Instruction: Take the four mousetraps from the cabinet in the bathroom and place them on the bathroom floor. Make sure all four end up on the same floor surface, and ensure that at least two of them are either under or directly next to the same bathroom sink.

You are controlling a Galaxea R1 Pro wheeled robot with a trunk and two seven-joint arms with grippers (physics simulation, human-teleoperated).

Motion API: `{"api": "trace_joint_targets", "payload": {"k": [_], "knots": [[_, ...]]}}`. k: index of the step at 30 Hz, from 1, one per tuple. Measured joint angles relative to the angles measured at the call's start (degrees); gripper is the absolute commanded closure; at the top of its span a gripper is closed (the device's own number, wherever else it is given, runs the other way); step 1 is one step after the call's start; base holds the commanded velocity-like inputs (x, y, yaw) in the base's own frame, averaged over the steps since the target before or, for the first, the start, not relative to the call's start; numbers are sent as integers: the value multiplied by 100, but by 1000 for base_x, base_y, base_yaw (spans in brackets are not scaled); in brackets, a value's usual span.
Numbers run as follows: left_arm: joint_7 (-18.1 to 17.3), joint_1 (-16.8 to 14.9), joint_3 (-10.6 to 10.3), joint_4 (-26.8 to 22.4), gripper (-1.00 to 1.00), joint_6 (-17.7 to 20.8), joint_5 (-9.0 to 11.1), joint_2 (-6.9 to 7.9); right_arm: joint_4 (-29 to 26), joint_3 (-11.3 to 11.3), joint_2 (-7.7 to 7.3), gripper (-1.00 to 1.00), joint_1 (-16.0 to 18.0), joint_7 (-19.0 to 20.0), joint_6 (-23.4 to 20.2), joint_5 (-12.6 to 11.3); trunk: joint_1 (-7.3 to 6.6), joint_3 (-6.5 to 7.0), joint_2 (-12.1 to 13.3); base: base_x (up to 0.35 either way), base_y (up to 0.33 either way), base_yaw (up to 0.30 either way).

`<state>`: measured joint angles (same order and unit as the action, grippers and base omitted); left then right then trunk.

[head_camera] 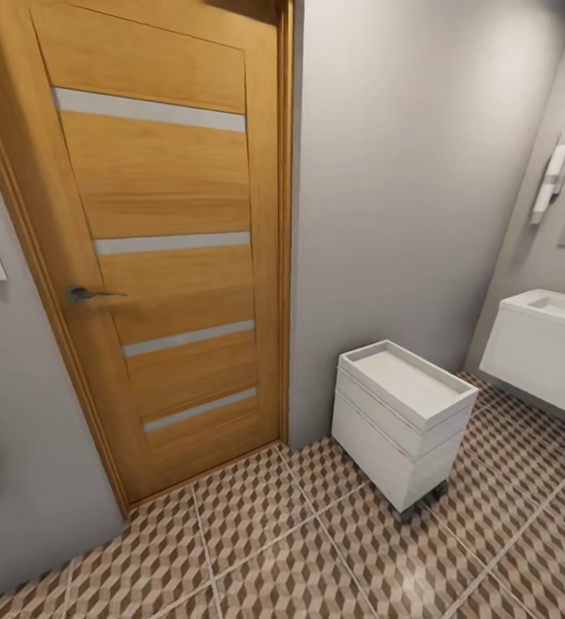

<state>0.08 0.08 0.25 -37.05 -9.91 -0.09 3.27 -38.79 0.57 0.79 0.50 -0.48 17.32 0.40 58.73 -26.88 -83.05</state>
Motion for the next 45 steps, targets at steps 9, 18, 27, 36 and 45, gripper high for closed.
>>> {"api": "trace_joint_targets", "payload": {"k": [9, 18, 27, 36, 45], "knots": [[0, 0, -8, 2, -100, 0, -5, -13, 4, 0, 0, -100, 0, -2, 0, 0, 0, 0, 0, 0, 0, 257], [0, 0, -9, 24, -100, 0, -6, -19, 102, 4, 0, -100, -1, -1, -1, 0, 0, 0, 0, 0, 0, 257], [0, 0, -17, 35, -100, 0, -6, -20, 154, 8, 1, -100, 0, -2, 0, 0, 0, 0, 0, 0, 0, 257], [0, 0, -17, 35, -100, 0, -6, -20, 160, 8, 2, -100, -1, -3, 0, 0, 0, 0, 0, 0, 0, 257], [0, 0, -17, 36, -100, 0, -7, -20, 159, 6, 0, -100, 0, -2, 0, 0, 0, 0, 0, 0, 0, 257]]}}
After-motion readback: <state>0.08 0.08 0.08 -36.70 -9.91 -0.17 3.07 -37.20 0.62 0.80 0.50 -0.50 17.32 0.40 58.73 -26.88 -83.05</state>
